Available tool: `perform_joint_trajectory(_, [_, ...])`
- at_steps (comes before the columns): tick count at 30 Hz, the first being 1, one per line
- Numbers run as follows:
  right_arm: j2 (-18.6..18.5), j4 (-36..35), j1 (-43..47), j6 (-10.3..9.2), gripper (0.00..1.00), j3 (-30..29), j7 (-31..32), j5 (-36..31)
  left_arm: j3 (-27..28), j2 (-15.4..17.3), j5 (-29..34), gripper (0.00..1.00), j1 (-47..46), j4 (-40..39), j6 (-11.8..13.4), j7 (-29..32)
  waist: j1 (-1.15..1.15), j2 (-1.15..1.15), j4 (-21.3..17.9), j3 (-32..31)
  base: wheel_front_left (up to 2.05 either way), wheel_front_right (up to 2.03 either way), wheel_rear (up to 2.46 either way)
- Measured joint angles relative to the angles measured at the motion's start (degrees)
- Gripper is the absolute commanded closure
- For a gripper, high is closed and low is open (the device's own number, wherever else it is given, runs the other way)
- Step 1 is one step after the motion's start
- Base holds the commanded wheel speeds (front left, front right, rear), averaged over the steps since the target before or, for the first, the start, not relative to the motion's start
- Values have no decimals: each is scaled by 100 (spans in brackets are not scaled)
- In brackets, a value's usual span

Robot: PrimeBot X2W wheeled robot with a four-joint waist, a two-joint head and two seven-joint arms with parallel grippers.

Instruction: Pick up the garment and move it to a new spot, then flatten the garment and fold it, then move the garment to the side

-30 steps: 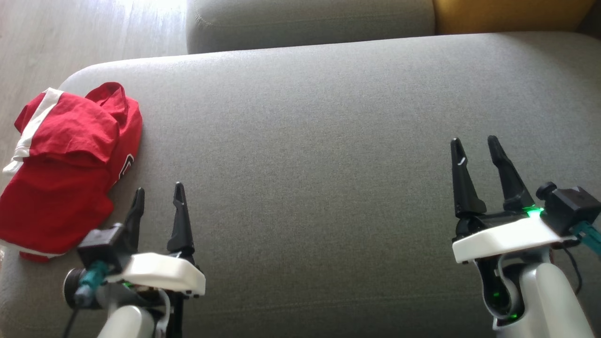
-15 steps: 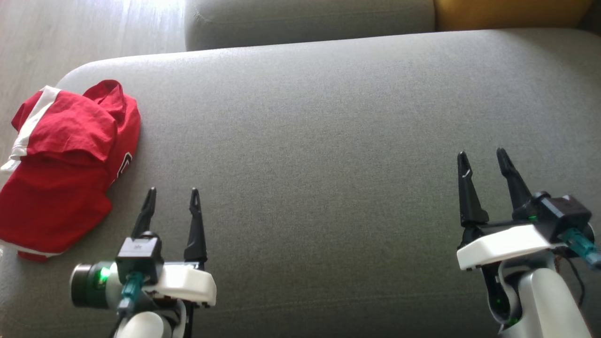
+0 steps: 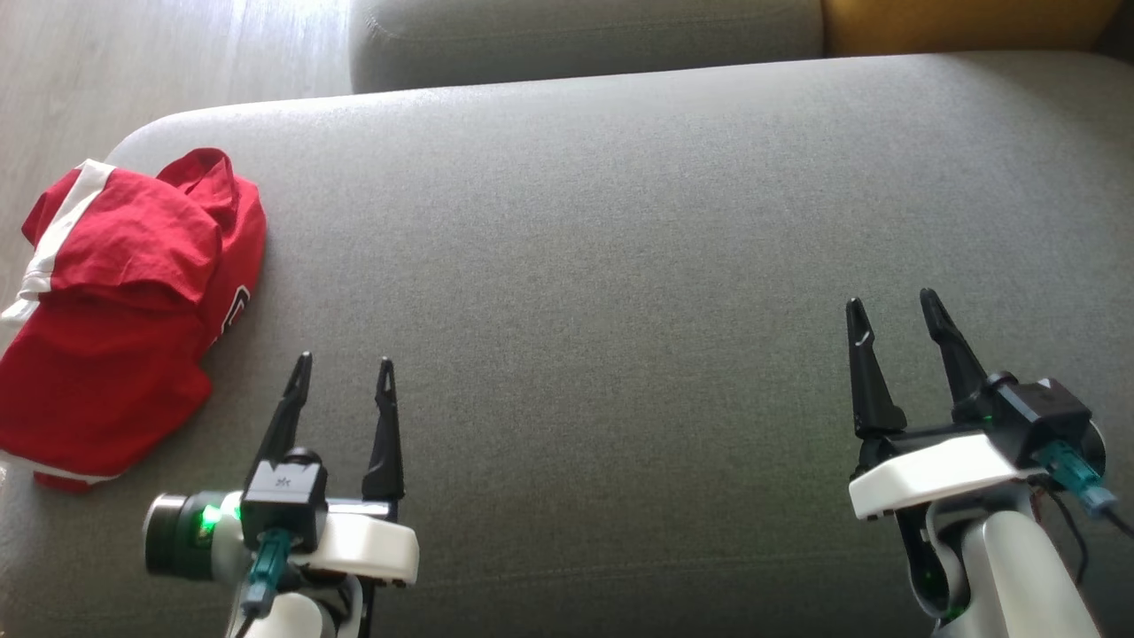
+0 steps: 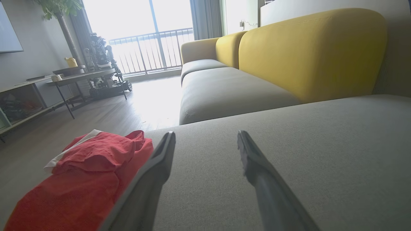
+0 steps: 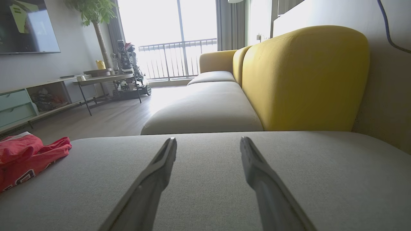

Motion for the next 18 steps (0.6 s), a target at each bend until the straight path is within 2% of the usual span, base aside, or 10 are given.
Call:
perform_joint_trajectory(4, [0,160,-1,0,0,-11,-66,146,152,-109,112,0,26,-5,-126,-66,0,0,1,5,0,0,0])
perform_joint_trajectory(7, [0,331,-3,0,0,-11,-102,202,339,-310,132,0,82,1,-298,-74,0,0,1,1,0,0,0])
perform_joint_trajectory(18, [0,621,-12,0,0,2,-102,315,1051,-826,-112,0,335,388,-1111,-74,0,0,-11,-45,0,0,0])
